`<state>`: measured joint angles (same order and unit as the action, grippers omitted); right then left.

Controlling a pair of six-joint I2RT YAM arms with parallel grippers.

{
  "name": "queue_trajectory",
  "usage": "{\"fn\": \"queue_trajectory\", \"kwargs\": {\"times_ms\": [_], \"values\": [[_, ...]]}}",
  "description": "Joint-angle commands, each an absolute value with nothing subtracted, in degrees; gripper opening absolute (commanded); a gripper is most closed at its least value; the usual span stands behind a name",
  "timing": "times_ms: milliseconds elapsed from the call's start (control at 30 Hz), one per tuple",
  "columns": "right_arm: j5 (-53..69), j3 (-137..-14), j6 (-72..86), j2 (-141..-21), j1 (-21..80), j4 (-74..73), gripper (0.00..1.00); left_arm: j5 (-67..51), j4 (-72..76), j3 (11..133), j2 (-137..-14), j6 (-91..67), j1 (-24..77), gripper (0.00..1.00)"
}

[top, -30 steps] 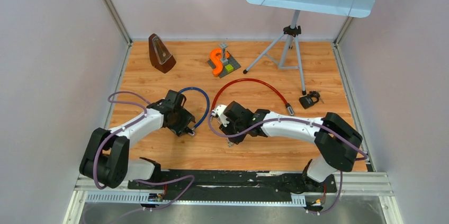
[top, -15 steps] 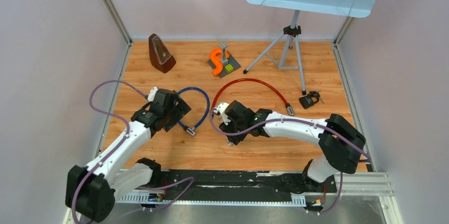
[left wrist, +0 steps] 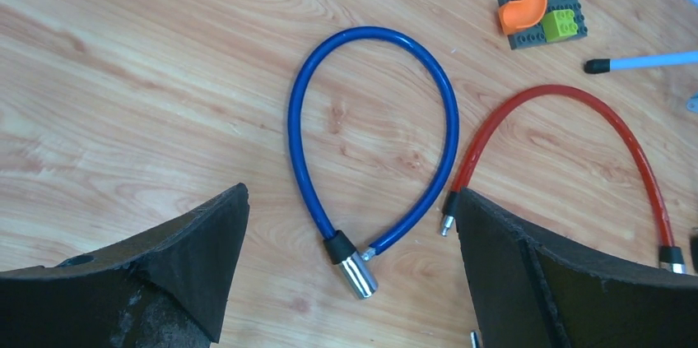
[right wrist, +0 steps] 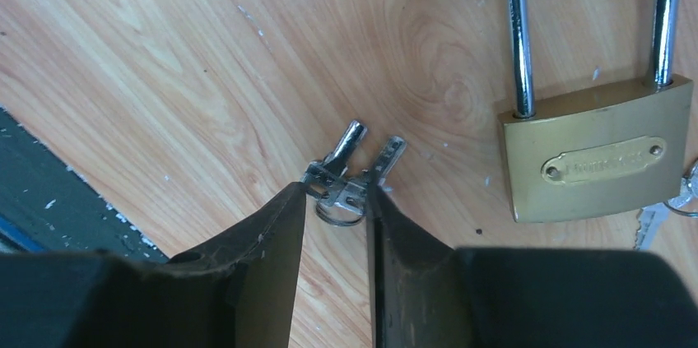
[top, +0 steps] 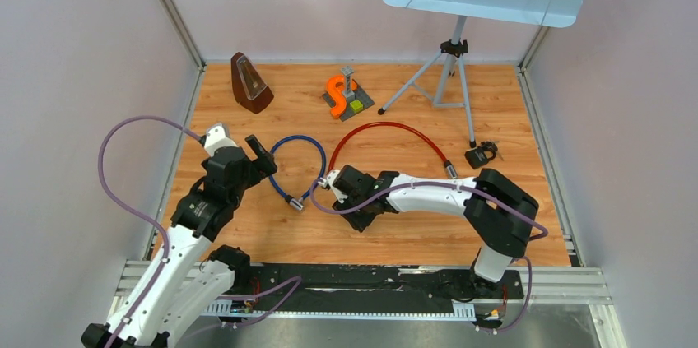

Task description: Unlock with the key

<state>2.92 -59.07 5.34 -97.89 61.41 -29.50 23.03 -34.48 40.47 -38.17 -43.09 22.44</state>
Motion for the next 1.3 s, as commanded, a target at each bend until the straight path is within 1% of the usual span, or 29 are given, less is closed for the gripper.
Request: {"fn": "queue_trajectory", "kwargs": {"times_ms": [0, 233, 300, 433, 533, 567, 733, 900, 967, 1100, 1267], "values": [[-0.9, -62.5, 5.8, -101.0, 62.7, -32.1, 0.33, 25.2, -33.0, 39.4, -36.6, -38.7, 22.5, 1.00], [-4.9, -63.6, 5.3, -104.8, 63.9, -35.2, 0.33, 23.7, -32.5, 38.8, -37.2, -38.5, 22.5, 0.99], [-7.0, -64.2, 5.1, -105.8, 64.3, -36.2, 0.30, 22.7, -32.1, 38.7, -37.8, -38.5, 22.5, 0.99], [-9.0, -64.7, 5.3, -106.6, 64.4, -36.2, 0.10, 21.2, -31.5, 38.4, -38.5, -39.1, 22.5, 0.99], [-7.8, -63.9, 5.1, -104.9, 64.3, -34.7, 0.01, 18.8, -30.7, 38.0, -38.6, -39.2, 22.5, 0.99], [-6.9, -63.5, 5.0, -104.0, 64.3, -33.9, 0.00, 18.2, -30.0, 37.9, -38.5, -39.0, 22.5, 0.99], [-1.5, -60.6, 4.5, -97.6, 62.3, -28.6, 0.00, 11.0, -25.8, 36.8, -38.3, -37.0, 22.5, 0.98], [8.8, -55.3, 3.6, -89.1, 57.6, -20.7, 0.00, 2.2, -18.0, 34.1, -37.8, -35.4, 22.5, 0.99], [12.7, -53.9, 3.5, -86.7, 55.3, -18.5, 0.00, -5.3, -13.4, 32.4, -37.6, -34.7, 22.5, 1.00], [20.3, -51.2, 3.0, -82.5, 51.1, -14.3, 0.00, -15.8, -3.4, 29.5, -38.7, -34.5, 22.5, 1.00], [28.7, -48.3, 3.8, -77.3, 46.0, -9.4, 0.00, -29.2, 11.4, 27.9, -44.2, -35.5, 22.5, 0.99]]}}
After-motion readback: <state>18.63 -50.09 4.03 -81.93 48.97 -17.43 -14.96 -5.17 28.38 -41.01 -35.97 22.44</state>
